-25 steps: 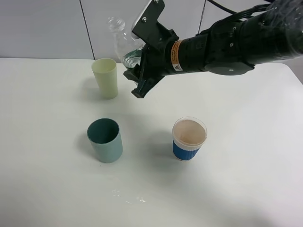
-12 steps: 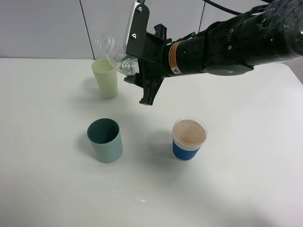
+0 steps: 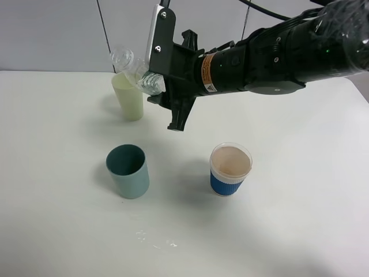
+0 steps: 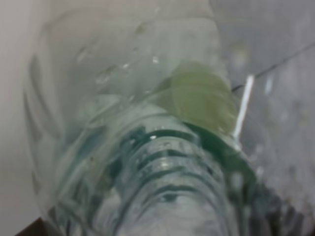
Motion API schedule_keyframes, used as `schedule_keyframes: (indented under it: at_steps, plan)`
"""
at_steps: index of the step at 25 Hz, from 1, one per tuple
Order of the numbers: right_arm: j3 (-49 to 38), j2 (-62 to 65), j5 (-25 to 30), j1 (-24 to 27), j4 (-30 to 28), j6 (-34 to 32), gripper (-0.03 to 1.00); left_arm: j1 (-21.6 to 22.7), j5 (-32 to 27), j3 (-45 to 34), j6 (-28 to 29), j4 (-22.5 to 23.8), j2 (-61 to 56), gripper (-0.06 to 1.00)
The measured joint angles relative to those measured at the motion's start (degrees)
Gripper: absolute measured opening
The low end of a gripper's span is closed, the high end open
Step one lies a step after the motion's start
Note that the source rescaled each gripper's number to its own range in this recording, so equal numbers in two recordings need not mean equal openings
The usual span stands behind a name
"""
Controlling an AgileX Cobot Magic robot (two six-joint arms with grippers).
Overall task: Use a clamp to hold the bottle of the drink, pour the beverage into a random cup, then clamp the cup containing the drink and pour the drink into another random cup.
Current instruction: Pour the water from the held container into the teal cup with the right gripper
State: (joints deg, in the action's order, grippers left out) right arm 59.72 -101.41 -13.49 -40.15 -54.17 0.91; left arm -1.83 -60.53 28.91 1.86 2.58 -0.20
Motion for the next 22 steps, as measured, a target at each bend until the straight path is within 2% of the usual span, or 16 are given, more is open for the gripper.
schedule_keyframes:
  at_steps: [7, 15, 18, 22]
  plan:
    - [0.00, -0.06, 0.49, -1.10, 0.97, 3.09, 0.02, 0.00, 0.00, 0.00, 0.00, 0.00, 0.00, 1.00]
    - [0.00, -0.06, 5.53, -1.70, 1.14, 3.20, 0.02, 0.00, 0.00, 0.00, 0.00, 0.00, 0.00, 1.00]
    - [0.00, -0.06, 7.55, -2.89, -1.21, 3.20, 0.02, 0.00, 0.00, 0.00, 0.00, 0.00, 0.00, 1.00]
    - [0.00, -0.06, 11.76, -5.11, -7.45, 4.31, 0.02, 0.00, 0.00, 0.00, 0.00, 0.00, 0.00, 1.00]
